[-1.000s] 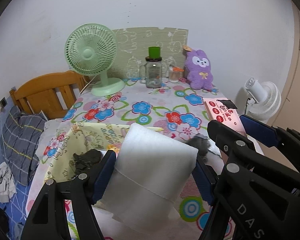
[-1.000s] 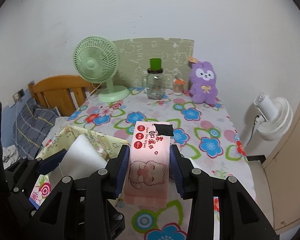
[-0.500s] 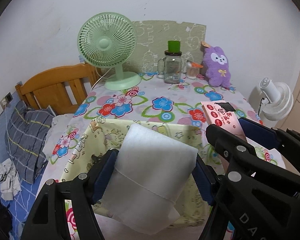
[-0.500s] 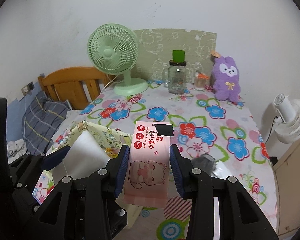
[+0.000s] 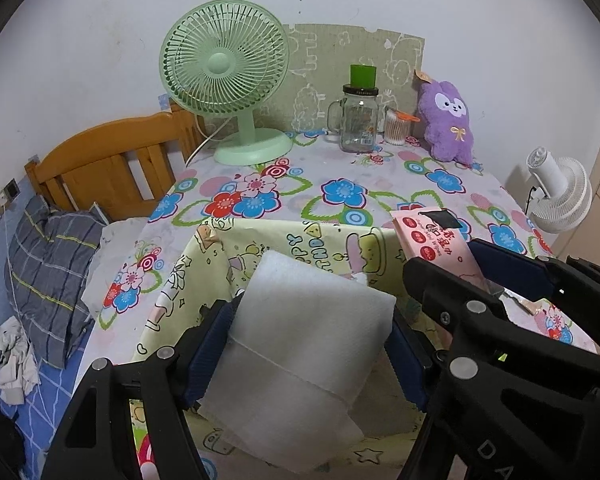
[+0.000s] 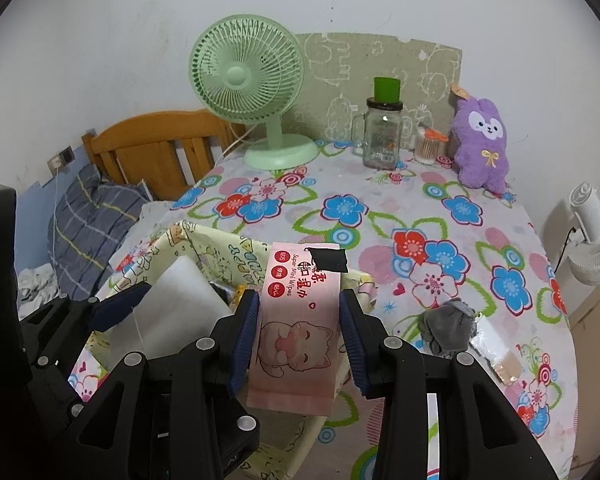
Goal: Organize soft objects
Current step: 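Lower the pad and packet into the box and open both tools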
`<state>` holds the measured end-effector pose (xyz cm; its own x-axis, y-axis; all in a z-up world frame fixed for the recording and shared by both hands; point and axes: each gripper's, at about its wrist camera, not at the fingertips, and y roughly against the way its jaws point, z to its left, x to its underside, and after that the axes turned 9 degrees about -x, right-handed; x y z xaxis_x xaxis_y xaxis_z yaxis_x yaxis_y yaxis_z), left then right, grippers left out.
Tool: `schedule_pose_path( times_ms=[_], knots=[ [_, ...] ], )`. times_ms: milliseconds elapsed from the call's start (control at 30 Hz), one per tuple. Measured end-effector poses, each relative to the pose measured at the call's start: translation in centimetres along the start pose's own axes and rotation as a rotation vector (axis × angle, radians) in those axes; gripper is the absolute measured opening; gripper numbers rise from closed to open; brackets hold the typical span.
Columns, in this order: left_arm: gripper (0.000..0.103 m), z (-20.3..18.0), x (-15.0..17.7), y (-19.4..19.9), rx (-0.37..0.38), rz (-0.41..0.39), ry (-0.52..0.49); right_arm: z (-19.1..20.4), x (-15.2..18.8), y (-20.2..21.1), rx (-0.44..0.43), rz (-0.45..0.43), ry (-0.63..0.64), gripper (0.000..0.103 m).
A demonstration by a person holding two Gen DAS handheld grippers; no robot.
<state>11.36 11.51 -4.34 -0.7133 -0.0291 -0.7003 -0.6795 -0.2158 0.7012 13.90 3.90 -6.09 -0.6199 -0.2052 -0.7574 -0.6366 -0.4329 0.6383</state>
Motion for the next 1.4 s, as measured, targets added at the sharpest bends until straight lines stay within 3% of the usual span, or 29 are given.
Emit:
schedule_pose_path(
  times_ms=[133,467,600,767,900,1233,1300,1400],
  knots=[
    [0.077,0.6,0.3,-0.7,-0.006,0.008,-0.001,0.4,0.1,-0.7,0.005,0.011,0.009,0.044],
    [0.093,1.4,1.5,-2.1,-0.015,0.051,-0.015,0.9,1.3,-2.9,-0.033,0.063,-0.008,0.044],
    [0.094,1.7,1.8,-2.2,-0.020,0.060,-0.010,1.3,1.5,-3.2,-0.041,0.069,-0.013,0.044],
    [0.098,2.2,2.0,-1.8,-0.012,0.061,0.003,1.5,1.7,-3.2,-0.094,0.066,-0.034,0.045],
    [0.099,2.2,2.1,-1.6,-0.007,0.060,0.005,1.5,1.7,-3.0,-0.052,0.053,-0.048,0.069],
    [0.101,1.3,1.9,0.0,0.021,0.032,0.011,0.9,1.7,-0.8,-0.035,0.021,-0.046,0.073],
    [0.102,1.0,1.9,0.4,0.021,0.025,0.008,0.7,1.7,-0.2,-0.004,0.010,-0.045,0.080],
    [0.102,0.4,1.9,1.0,0.025,0.015,0.003,0.3,1.9,0.7,0.003,-0.008,-0.042,0.080]
  ],
)
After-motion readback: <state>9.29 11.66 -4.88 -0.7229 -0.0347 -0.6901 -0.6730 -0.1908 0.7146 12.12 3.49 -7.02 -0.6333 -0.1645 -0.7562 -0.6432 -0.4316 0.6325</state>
